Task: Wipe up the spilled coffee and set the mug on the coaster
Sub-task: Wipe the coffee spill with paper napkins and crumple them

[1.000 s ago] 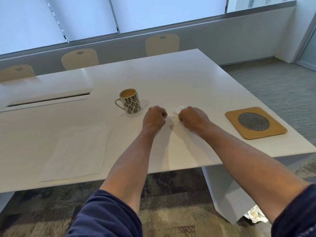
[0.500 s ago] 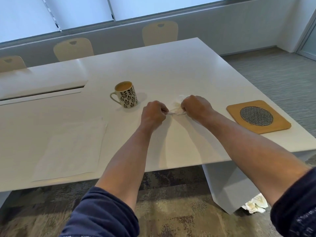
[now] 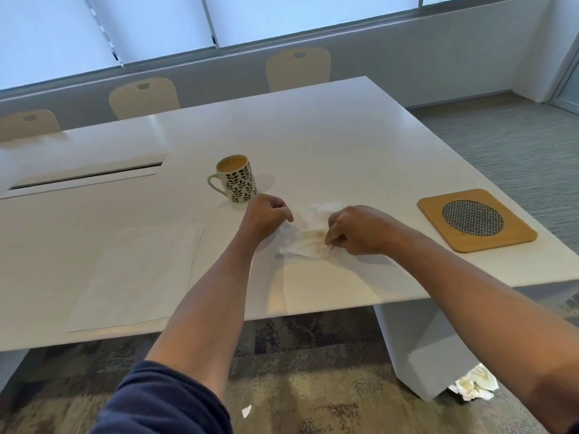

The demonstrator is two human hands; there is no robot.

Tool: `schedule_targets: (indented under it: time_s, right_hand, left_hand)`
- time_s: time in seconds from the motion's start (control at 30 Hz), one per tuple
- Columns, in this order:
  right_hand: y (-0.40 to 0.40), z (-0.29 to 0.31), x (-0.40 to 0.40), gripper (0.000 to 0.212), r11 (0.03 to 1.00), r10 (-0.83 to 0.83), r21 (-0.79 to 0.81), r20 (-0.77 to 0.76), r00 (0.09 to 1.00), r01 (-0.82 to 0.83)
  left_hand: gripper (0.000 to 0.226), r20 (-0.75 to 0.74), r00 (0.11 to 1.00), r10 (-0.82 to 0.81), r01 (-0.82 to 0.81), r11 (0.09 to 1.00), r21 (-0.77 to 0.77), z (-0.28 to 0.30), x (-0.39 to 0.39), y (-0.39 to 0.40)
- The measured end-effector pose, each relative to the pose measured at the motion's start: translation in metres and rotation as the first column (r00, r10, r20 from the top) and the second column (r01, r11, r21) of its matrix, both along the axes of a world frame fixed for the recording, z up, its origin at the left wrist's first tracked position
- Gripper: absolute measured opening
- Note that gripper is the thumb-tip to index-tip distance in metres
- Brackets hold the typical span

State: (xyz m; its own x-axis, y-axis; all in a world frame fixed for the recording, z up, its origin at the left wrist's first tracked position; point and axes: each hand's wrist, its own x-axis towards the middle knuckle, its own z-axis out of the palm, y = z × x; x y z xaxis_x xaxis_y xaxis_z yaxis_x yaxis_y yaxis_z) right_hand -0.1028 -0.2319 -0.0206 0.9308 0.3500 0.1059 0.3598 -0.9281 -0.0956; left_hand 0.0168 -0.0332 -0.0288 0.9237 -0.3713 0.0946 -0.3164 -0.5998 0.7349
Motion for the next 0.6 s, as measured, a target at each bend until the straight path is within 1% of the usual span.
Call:
schedule_targets:
  time_s: [0.03, 0.1, 0.17, 0.27, 0.37, 0.43, 0.5, 0.6]
  right_hand:
    - [0.001, 0.002, -0.004, 0.026, 1.000, 0.021, 0.010, 0.001, 1.000, -0.021]
    - [0.001, 0.007, -0.009, 0.027, 0.999, -0.003, 0.035, 0.070, 0.998, 0.001]
    - [-0.001, 0.015, -0.011, 0.027, 0.992, -0.099, 0.091, 0.190, 0.977, 0.083]
    - [-0.007, 0.032, -0.012, 0.028, 0.963, -0.257, 0.162, 0.329, 0.909, 0.214]
    - [-0.014, 0.046, -0.013, 0.029, 0.941, -0.338, 0.140, 0.395, 0.854, 0.307]
    - [-0.020, 0.052, -0.015, 0.027, 0.930, -0.363, 0.115, 0.434, 0.824, 0.349]
    - [-0.027, 0.057, -0.019, 0.026, 0.915, -0.386, 0.085, 0.461, 0.799, 0.394]
    - [-0.039, 0.063, -0.028, 0.025, 0.887, -0.423, 0.053, 0.495, 0.759, 0.460]
  left_hand:
    - [0.015, -0.001, 1.000, 0.015, -0.015, 1.000, -0.022, 0.000, -0.001, 0.001]
    - [0.017, -0.004, 1.000, 0.021, -0.021, 0.998, -0.067, 0.003, -0.003, 0.000]
    - [0.023, 0.001, 1.000, 0.009, -0.009, 0.995, -0.095, 0.010, -0.003, -0.005]
    - [0.027, 0.036, 0.999, 0.011, -0.007, 0.994, -0.113, 0.024, -0.002, -0.019]
    - [0.021, 0.078, 0.997, 0.000, 0.013, 0.986, -0.169, 0.039, -0.006, -0.037]
    - [0.016, 0.091, 0.996, 0.011, 0.009, 0.976, -0.217, 0.048, -0.010, -0.050]
    - [0.016, 0.098, 0.995, 0.016, 0.009, 0.967, -0.255, 0.054, -0.014, -0.065]
    - [0.017, 0.081, 0.997, -0.017, 0.041, 0.949, -0.312, 0.059, -0.014, -0.089]
